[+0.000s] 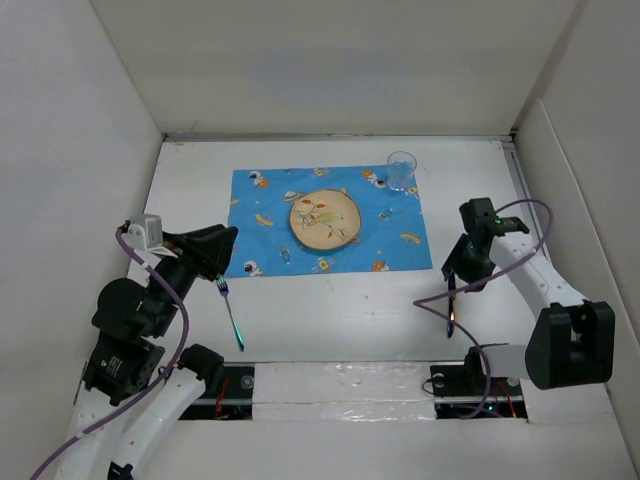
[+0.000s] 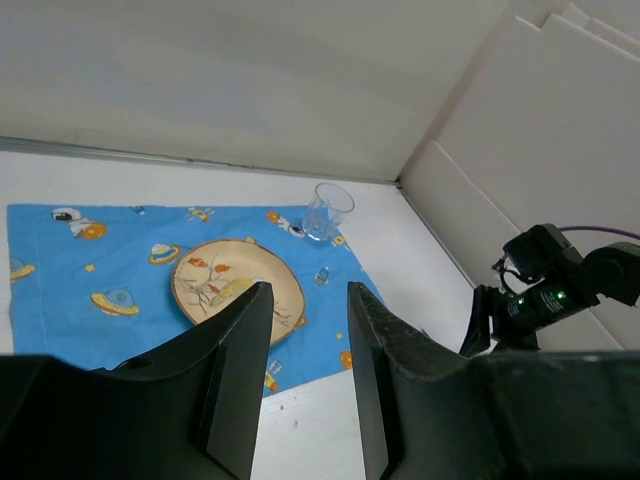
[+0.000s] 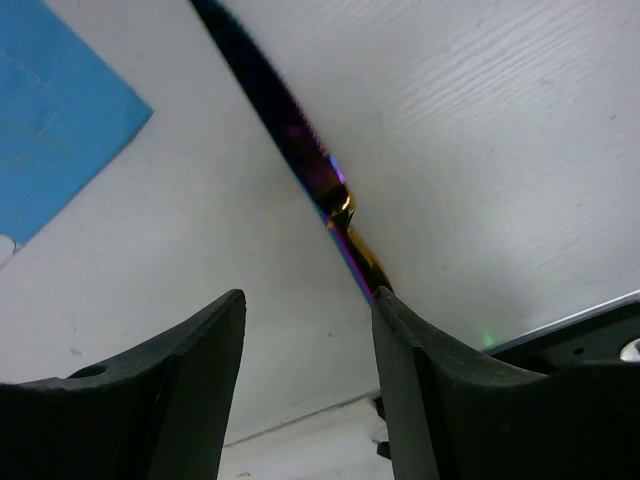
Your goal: Set the dinner table for one person
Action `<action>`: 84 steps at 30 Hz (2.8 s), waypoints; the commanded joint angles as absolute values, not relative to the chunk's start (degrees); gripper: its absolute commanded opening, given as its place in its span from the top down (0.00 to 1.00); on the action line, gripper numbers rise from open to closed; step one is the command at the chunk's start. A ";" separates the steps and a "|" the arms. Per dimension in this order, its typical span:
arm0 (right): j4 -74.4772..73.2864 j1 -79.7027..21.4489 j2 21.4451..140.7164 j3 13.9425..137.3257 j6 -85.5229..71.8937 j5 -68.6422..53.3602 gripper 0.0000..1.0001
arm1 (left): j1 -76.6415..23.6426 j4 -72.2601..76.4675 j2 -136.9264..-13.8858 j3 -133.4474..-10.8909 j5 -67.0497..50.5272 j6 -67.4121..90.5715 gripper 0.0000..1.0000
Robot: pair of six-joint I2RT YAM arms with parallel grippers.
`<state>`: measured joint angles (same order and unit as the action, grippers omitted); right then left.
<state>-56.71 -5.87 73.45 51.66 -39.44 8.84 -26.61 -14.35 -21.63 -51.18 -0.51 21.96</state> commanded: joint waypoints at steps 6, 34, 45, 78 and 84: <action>-57.23 -1.32 82.71 54.85 -36.13 4.66 0.47 | -28.04 -13.71 -19.16 -53.09 4.22 20.65 0.66; -44.56 3.08 80.06 43.77 -38.50 2.11 0.36 | -26.98 -13.45 -25.58 -51.68 -6.59 19.51 0.70; -45.00 -11.78 82.27 44.74 -48.07 1.23 0.66 | -26.98 -13.97 -24.43 -51.68 -6.06 19.42 0.70; -46.40 -30.84 90.44 49.13 -53.34 6.15 0.64 | -28.21 -13.97 -22.50 -50.19 -5.80 19.34 0.70; -45.97 -33.39 90.96 49.57 -54.75 5.80 0.76 | -28.21 -14.06 -21.71 -49.83 -4.83 19.34 0.70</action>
<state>-46.15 -31.97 89.30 49.56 -53.19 5.19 -28.03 -16.08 -22.68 -50.11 -5.34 19.99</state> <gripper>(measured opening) 0.253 0.302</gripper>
